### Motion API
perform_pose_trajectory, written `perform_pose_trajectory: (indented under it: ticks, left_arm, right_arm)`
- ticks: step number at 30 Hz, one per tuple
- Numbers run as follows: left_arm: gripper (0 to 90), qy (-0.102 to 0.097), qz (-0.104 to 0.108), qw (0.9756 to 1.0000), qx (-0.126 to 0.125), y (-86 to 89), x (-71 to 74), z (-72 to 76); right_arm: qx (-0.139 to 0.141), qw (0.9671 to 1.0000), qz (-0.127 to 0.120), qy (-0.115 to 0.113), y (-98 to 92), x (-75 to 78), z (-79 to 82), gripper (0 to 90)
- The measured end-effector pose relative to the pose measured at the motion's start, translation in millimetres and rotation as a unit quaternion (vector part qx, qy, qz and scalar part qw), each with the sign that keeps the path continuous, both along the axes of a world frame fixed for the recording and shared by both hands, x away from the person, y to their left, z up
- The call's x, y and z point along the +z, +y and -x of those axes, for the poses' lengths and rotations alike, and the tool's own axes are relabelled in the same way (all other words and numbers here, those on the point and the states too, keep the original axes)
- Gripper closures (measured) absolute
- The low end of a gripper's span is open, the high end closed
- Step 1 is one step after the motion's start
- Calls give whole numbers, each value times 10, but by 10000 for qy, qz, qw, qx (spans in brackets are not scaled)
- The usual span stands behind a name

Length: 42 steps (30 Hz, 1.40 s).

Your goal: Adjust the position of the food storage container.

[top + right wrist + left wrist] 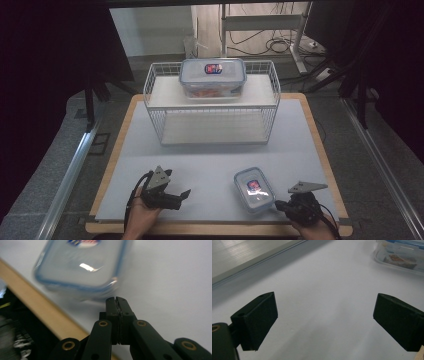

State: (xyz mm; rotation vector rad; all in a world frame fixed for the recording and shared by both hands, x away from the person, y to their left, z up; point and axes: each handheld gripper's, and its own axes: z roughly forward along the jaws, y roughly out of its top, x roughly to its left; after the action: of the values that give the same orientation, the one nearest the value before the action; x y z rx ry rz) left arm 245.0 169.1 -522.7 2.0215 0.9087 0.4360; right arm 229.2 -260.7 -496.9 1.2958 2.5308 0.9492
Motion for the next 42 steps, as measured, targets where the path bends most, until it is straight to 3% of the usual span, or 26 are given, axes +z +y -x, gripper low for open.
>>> perform_pose_trajectory:
  ticks: [4, 8, 12, 22, 32, 42]
  left_arm:
    - [54, 4, -8, 10000, -6, -9, 0, 4]
    - [54, 29, -25, 10000, -33, -18, -6, -6]
    - [54, 53, -31, 10000, -65, -34, -13, -13]
    - [52, 168, -34, 9998, -120, -56, -30, -35]
    - [54, 286, -131, 9994, -163, -96, -52, -65]
    - [55, 292, -160, 9993, -146, -90, -51, -72]
  right_arm:
    - [168, 9998, -107, 77, 77, -44, 33, 886]
    - [17, 9999, -114, 46, 55, -50, -60, 888]
    - [-73, 9997, -202, 106, 15, -83, -233, 888]
    - [-244, 9997, 5, -6, 77, -82, -697, 891]
    - [-49, 9997, 164, -155, 363, -100, -1012, 891]
    - [332, 9988, 252, -262, 824, -120, -1182, 891]
